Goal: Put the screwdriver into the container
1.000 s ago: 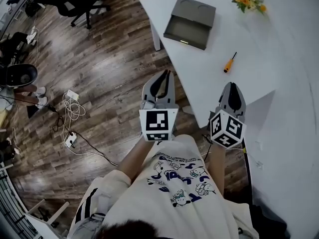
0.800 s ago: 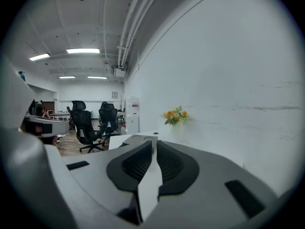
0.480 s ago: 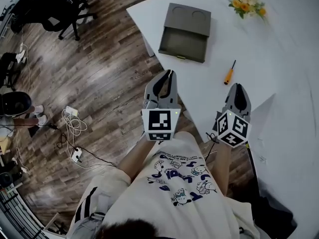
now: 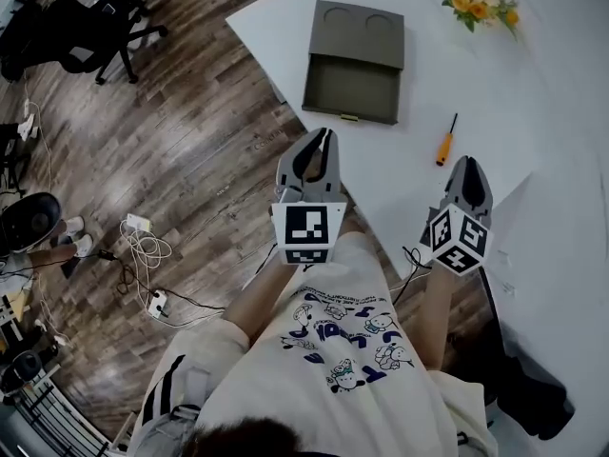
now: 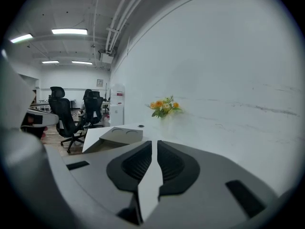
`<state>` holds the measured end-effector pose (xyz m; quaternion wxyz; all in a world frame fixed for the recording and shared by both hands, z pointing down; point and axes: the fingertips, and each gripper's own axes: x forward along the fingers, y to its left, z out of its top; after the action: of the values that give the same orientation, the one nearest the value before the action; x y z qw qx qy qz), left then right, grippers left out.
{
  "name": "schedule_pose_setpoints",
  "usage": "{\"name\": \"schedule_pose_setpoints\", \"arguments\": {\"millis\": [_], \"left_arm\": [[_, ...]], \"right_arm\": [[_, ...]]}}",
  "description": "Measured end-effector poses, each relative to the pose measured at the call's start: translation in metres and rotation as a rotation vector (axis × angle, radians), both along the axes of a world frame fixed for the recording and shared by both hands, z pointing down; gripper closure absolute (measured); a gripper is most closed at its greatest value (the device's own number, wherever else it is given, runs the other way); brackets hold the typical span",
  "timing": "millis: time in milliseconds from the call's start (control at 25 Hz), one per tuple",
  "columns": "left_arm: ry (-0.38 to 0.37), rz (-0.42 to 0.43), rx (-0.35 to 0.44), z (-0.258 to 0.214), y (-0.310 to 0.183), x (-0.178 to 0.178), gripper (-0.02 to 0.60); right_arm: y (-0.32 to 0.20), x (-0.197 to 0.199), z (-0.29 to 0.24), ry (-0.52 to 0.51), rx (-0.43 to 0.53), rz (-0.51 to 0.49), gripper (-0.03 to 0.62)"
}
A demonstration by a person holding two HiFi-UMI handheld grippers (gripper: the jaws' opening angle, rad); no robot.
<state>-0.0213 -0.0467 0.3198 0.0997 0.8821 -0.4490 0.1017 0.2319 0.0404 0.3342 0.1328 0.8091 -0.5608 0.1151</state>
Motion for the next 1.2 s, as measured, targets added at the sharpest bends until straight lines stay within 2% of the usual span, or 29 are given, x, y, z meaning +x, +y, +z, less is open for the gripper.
{"name": "schedule_pose_setpoints", "arguments": {"millis": [560, 1200], "left_arm": [[-0.035, 0.057, -0.062, 0.029, -0.035, 0.036, 0.552], [-0.122, 0.101, -0.169, 0.081, -0.067, 0.074, 0.552]], "right_arm": [[-0.032, 0.031, 0.036, -0.03, -0.094, 0.027, 0.542], [-0.049, 0.067, 0.116, -0.152, -0.247, 0.088, 0.467]]}}
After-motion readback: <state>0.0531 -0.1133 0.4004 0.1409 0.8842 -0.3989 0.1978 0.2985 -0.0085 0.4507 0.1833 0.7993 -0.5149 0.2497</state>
